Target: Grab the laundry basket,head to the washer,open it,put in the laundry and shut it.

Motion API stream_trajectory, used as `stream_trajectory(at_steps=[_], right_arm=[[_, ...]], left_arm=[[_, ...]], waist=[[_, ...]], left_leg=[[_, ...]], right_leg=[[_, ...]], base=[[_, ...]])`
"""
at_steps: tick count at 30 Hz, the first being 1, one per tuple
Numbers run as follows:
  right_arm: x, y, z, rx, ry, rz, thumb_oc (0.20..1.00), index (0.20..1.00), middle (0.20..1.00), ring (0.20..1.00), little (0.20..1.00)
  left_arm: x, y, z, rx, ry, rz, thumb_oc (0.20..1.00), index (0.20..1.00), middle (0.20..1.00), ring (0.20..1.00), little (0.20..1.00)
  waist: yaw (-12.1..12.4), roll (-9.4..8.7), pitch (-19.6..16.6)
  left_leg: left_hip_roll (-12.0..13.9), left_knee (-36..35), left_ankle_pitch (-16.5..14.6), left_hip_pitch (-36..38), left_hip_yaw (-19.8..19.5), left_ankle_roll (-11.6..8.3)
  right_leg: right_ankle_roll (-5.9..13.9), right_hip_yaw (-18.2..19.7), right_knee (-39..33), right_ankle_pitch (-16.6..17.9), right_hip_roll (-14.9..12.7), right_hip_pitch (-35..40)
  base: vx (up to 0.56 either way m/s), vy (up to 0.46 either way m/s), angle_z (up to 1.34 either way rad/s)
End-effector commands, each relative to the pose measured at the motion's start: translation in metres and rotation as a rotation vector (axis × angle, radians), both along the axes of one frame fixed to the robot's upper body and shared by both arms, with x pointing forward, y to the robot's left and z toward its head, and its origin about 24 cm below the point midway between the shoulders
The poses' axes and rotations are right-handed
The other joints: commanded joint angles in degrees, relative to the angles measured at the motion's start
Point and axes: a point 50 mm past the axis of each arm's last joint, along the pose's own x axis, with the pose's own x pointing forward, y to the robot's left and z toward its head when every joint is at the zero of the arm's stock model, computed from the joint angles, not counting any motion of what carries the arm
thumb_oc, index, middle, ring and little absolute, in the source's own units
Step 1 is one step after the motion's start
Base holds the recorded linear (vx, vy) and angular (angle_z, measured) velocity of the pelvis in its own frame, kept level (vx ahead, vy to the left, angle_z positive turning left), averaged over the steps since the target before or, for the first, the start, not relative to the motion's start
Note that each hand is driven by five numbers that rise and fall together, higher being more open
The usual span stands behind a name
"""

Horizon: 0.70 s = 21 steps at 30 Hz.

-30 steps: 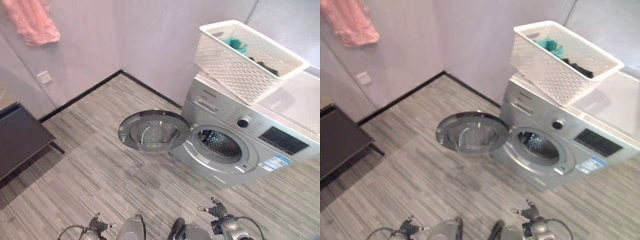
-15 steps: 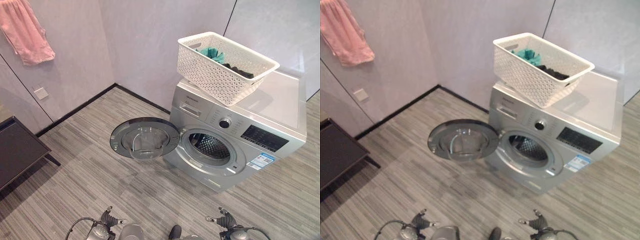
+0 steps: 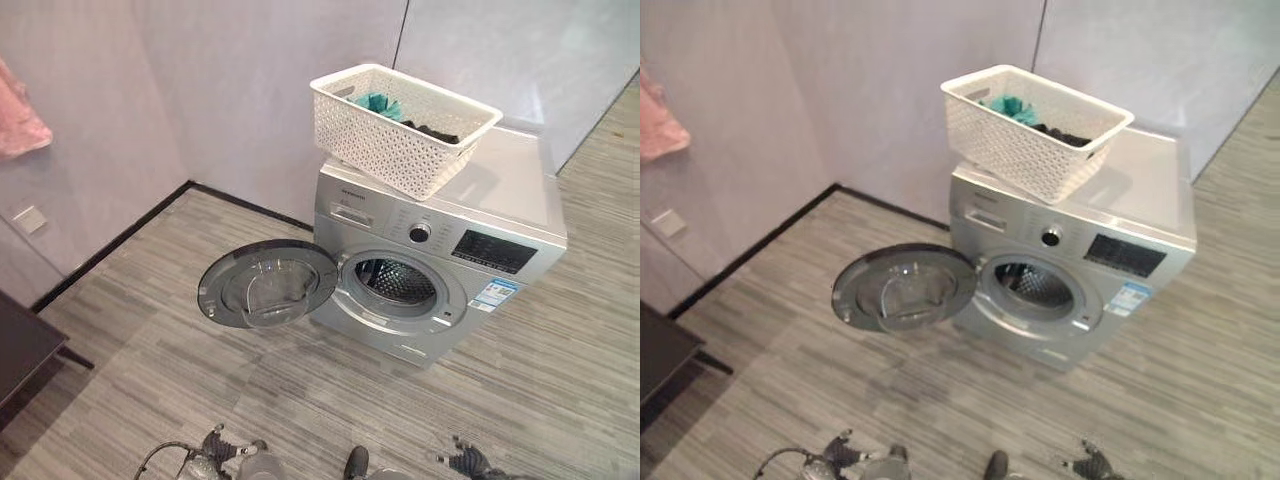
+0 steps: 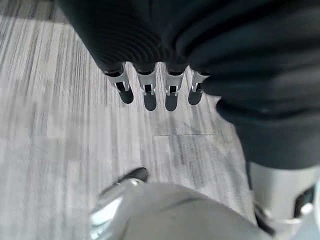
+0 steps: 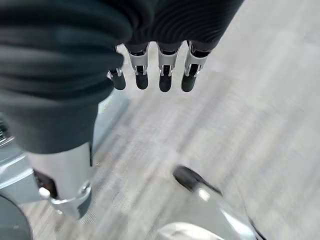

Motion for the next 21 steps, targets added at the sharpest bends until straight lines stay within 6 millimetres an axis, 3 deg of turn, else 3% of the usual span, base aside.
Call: stream_trajectory(at_steps=[1,6,19,20,21], right_arm=[[0.038,-0.006,0.014,0.007,-0.130,-0.015,1.000,1.000,1.000,1.000,1.000],[0.036,-0.012,0.014,-0.004,-0.127,-0.059,1.000,1.000,1.000,1.000,1.000],[-0.004,-0.014,0.000,-0.005,0.023,-0.161,1.000,1.000,1.000,1.000,1.000],[-0.027,-0.019,-0.005,-0.127,0.309,0.310,1.000,1.000,1.000,1.000,1.000],[-0.027,-0.019,-0.005,-0.127,0.309,0.310,1.000,1.000,1.000,1.000,1.000]], left_arm=[[-0.007,0.007,0.000,0.030,0.024,-0.057,1.000,1.000,1.000,1.000,1.000],[-0.004,0.008,0.001,0.037,0.023,-0.079,1.000,1.000,1.000,1.000,1.000],[0.002,-0.004,0.000,0.017,0.019,-0.134,1.000,1.000,1.000,1.000,1.000],[-0.034,0.015,-0.007,-0.112,0.138,0.209,1.000,1.000,1.000,1.000,1.000],[-0.034,0.015,-0.007,-0.112,0.138,0.209,1.000,1.000,1.000,1.000,1.000]], waist=[[1.84,0.97,0.06],[1.59,0.55,-0.56],[0.55,0.55,-3.70],[-0.21,0.64,-8.13],[-0.24,0.64,-8.11]], left_leg=[[-1.78,-1.63,0.69,0.77,0.14,2.52],[-2.93,-3.56,0.36,2.15,1.52,3.39],[-3.26,-5.70,0.10,4.68,2.05,3.53],[-5.72,-10.87,2.62,4.89,-15.62,3.47],[-5.72,-10.87,2.61,4.92,-15.65,3.47]], right_leg=[[4.88,2.07,4.48,-3.15,-2.20,2.42],[5.85,2.05,4.37,-2.53,-3.45,2.34],[6.32,1.18,1.44,-1.84,-3.58,4.44],[3.62,11.12,1.98,-3.04,0.55,2.99],[3.62,11.09,1.96,-3.04,0.55,3.04]], base=[[0.01,0.089,-0.50],[0.02,0.094,-0.13],[0.03,0.007,-0.03],[0.00,0.000,0.00],[0.04,-0.030,-0.13]])
